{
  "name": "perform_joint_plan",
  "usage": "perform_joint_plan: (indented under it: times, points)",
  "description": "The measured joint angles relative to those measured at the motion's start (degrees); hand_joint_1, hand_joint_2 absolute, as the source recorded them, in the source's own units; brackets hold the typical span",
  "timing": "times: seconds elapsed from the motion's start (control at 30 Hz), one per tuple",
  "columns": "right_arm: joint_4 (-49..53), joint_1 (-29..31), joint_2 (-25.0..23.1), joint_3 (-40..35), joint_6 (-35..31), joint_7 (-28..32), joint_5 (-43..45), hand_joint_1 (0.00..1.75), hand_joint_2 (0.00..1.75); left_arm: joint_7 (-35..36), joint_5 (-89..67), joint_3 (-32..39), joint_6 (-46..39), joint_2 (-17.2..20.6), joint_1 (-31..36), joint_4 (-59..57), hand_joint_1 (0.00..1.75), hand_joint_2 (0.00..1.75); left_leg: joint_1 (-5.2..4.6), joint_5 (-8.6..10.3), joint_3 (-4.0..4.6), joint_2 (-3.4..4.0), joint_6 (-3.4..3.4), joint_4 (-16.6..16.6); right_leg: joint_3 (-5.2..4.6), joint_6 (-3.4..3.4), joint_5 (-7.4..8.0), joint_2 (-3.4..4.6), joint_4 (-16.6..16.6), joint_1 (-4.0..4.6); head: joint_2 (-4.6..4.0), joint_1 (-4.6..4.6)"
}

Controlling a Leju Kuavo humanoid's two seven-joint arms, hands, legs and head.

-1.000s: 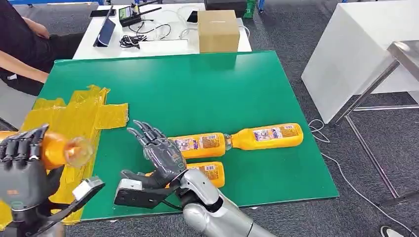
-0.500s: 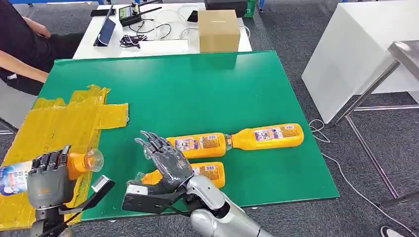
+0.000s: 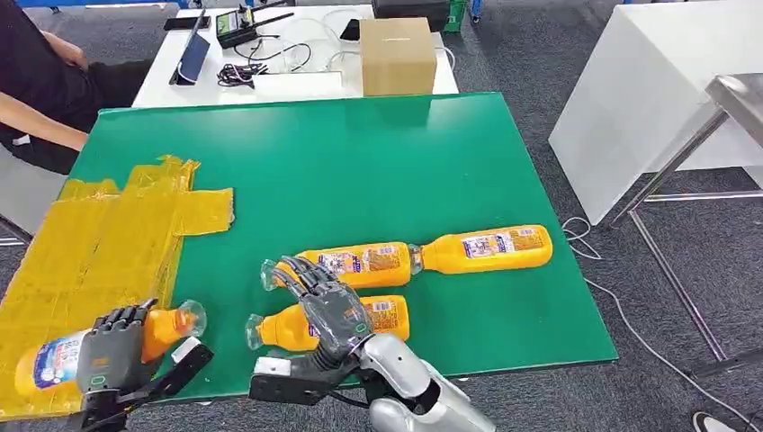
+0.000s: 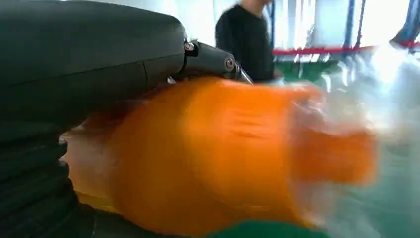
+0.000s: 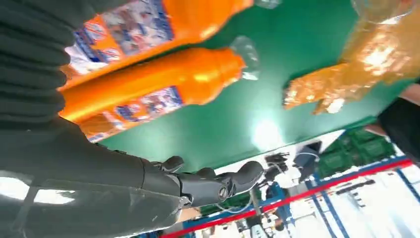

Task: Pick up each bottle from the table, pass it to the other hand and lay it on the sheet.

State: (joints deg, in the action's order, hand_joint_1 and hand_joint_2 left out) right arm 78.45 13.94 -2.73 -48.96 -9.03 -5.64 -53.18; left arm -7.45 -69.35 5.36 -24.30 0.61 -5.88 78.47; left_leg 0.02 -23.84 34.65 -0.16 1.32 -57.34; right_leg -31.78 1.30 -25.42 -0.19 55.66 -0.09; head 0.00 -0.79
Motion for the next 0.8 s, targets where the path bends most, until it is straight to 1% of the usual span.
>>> perform_joint_plan:
  times: [0.17, 0.6, 0.7, 0.8]
  points:
    - [0.26, -1.77, 1.68, 0.59, 0.50, -0.31, -1.53, 0.00, 1.75, 0.18, 0.52, 0.94, 2.36, 0.44, -0.61, -1.05, 0.00, 0.00, 0.00, 0.00, -0.01, -0.02, 0.00, 0.00, 0.02, -0.01, -0.01, -0.02, 0.00, 0.00, 0.00, 0.00]
    - [0.26, -3.98, 4.26, 0.87, 2.99, -1.31, -4.70, 0.00, 1.75, -0.57, 0.90, 2.78, 1.92, 0.59, -1.11, -2.21, 0.00, 0.00, 0.00, 0.00, -0.05, -0.02, 0.00, 0.00, 0.07, -0.01, 0.00, -0.02, 0.00, 0.00, 0.00, 0.00]
    - [0.26, -4.45, 4.85, 0.92, 3.54, -1.99, -5.84, 0.00, 1.75, -3.83, 6.46, 3.85, 0.76, 0.24, -1.45, -2.05, 0.00, 0.00, 0.01, 0.00, -0.06, -0.01, 0.00, 0.00, 0.07, -0.01, 0.00, -0.02, 0.00, 0.00, 0.00, 0.00]
    - [0.22, -4.95, 5.22, 1.20, 3.61, -2.43, -6.82, 0.00, 1.75, -9.38, 16.65, 5.75, -0.07, -1.49, -2.04, -0.04, 0.00, 0.00, 0.02, 0.00, -0.04, -0.02, 0.00, 0.00, 0.04, -0.01, 0.00, -0.02, 0.00, 0.00, 0.00, 0.00]
